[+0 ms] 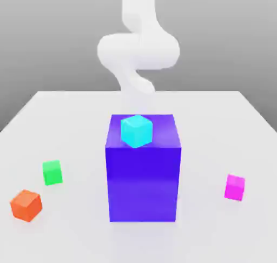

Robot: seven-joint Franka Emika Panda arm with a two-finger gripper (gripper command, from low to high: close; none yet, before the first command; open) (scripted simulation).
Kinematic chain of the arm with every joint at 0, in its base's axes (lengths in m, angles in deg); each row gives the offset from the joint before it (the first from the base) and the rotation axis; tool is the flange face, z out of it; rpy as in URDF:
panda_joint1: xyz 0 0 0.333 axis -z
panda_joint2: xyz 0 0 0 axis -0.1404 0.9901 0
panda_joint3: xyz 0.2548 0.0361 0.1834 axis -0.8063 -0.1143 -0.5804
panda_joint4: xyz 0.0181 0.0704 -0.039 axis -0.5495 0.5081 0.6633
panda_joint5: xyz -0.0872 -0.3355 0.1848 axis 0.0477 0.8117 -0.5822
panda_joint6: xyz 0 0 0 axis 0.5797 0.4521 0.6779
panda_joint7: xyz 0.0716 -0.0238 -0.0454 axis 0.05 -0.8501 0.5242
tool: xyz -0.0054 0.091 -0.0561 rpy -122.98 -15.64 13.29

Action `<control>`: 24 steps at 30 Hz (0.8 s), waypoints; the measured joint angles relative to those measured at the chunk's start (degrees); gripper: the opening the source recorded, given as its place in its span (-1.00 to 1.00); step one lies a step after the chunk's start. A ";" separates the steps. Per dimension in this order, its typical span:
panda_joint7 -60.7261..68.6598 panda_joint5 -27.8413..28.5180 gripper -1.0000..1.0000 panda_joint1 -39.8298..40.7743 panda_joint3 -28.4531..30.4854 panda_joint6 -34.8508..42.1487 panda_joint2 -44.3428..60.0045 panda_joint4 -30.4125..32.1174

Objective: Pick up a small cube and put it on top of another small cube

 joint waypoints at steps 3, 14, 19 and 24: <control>4.46 -1.45 0.00 -4.72 -1.10 -4.15 6.75 3.57; 17.59 -3.65 0.00 -19.03 -7.94 -18.33 29.59 15.83; 20.14 0.11 0.00 -24.40 -12.16 -24.83 40.07 21.43; 16.39 8.75 0.00 -28.90 -9.21 -32.21 50.63 22.88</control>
